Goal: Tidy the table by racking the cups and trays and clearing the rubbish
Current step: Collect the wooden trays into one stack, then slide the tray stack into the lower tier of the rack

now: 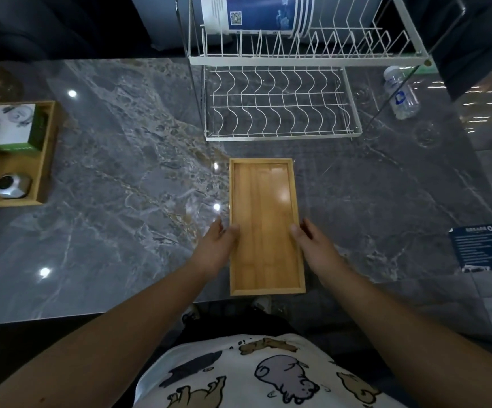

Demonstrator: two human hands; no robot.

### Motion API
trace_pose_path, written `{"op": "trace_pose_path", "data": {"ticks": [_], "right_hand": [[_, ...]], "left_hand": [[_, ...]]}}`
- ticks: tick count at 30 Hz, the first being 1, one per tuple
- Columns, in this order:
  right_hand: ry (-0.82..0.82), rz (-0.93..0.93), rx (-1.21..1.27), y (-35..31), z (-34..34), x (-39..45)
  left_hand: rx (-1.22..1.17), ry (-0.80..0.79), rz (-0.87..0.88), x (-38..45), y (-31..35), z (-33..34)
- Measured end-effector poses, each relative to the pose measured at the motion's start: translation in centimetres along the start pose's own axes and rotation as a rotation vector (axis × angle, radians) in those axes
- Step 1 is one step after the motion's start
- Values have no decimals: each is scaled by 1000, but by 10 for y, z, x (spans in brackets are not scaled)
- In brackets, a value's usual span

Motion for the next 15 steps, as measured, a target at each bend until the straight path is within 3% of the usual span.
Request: {"op": "trace_pose_path", "data": {"ticks": [7, 15], "right_hand": [[-145, 19, 184, 17, 15, -6], [-68, -10, 194, 28, 23, -10]], "left_hand": [[-430, -92, -89, -11, -28, 21], [-505, -7, -64, -14, -51, 29]]}}
Point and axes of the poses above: each hand's wrist, its own x-axis towards the middle knuckle, its own z-axis out of the palm, y = z × x, the point moved 1 cm from there along x, towards the middle knuckle, and after that the axes turned 9 degrees about -x, right-handed, at the moved point
